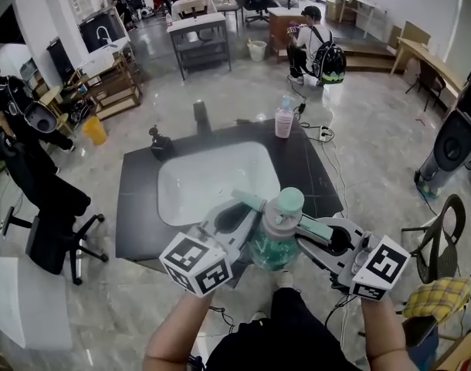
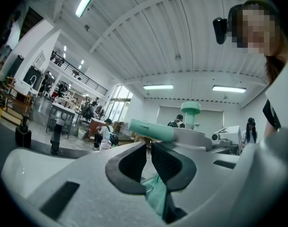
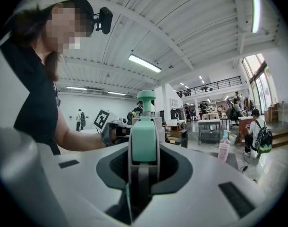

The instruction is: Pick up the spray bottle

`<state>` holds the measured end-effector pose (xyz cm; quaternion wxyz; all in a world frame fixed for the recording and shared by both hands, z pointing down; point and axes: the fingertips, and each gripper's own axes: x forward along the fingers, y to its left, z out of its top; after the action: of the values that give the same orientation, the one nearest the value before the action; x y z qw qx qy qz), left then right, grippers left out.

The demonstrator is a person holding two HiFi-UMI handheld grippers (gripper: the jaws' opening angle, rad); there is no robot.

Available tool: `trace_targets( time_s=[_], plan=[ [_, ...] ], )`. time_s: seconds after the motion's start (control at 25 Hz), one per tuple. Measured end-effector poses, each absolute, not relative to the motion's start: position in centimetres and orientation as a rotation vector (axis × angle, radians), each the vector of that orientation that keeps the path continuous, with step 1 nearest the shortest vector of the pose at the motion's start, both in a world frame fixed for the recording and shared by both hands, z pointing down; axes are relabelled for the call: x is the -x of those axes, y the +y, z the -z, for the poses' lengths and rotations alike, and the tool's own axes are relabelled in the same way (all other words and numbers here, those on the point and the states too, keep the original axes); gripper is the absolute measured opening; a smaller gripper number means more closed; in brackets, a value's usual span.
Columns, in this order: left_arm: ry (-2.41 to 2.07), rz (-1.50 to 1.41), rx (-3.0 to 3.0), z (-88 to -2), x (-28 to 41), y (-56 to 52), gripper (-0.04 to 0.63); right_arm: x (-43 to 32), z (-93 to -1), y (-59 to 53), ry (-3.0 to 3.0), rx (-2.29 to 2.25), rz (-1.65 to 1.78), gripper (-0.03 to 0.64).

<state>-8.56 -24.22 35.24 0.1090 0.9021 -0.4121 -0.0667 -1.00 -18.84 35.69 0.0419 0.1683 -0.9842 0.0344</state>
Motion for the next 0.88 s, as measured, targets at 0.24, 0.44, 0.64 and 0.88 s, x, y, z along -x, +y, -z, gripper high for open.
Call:
trace_targets(
  time_s=[0.24,0.44,0.64,0.88],
  plan=[
    [-1.216,0.211,-2.654,-35.2,9.2,-21.8,0.029,1.7,-35.8,-16.2,-3.02,-0.486,-0.098,0.067],
    [-1.208,0.205,-2.647,-35.6,9.3,-19.8,0.023,1.9,-36.1,-14.2,-3.026,-0.459,-0.132,0.067],
    [-1.205,0.201,-2.634,-36.1,9.8,-18.3,0.02,2.4,-36.7,-12.7,-3.027,-0.441,-0.172,0.067],
    [-1.201,0.193,-2.624,-36.7,10.2,-16.9,0.018,2.9,-37.2,-11.1,-3.016,-0.425,-0.176,0.067]
  ],
)
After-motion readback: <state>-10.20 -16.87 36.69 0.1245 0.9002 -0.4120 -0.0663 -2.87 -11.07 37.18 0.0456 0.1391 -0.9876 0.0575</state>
